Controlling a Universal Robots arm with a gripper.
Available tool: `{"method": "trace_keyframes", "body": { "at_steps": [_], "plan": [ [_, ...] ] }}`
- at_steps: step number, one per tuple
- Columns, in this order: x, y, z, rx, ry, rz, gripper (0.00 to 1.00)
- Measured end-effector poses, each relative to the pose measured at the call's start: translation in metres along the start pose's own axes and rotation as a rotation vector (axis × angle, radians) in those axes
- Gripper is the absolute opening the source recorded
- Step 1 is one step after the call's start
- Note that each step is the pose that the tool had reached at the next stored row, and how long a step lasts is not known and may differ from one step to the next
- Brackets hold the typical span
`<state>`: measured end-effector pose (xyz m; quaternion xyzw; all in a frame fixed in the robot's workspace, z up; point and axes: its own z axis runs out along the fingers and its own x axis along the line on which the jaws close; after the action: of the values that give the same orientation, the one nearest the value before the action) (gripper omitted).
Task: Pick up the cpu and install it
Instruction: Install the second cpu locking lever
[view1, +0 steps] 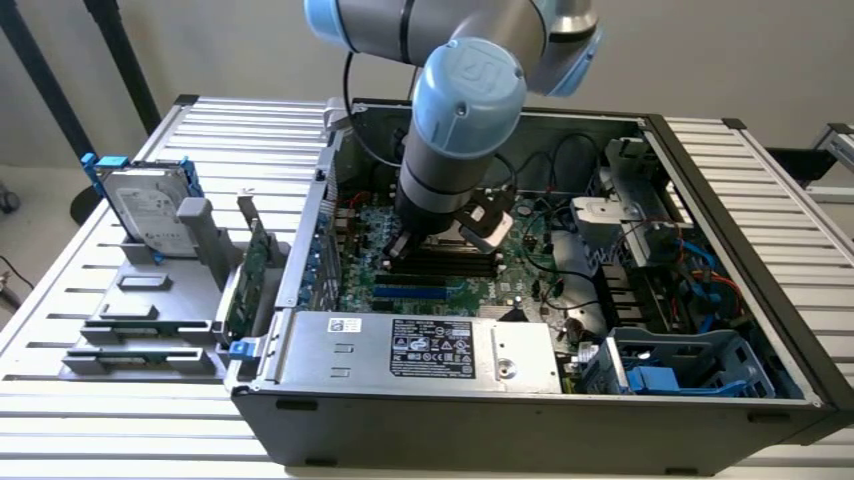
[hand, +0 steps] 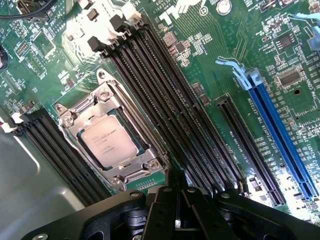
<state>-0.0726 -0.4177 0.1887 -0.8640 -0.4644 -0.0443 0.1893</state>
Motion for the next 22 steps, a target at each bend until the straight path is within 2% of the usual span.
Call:
{"method": "trace_keyframes", "body": {
  "at_steps": [3, 8, 13, 22],
  "plan": [
    [0.0, 0.0001, 0.0002, -0.0063, -0.0104, -0.001, 0.11],
    [0.001, -0.0011, -0.0045, -0.0076, -0.0148, -0.002, 0.11],
    [0.002, -0.0027, -0.0085, -0.006, -0.0131, -0.005, 0.11],
    [0.004, -0.0089, -0.0121, -0.0036, -0.0159, -0.014, 0.11]
  ]
}}
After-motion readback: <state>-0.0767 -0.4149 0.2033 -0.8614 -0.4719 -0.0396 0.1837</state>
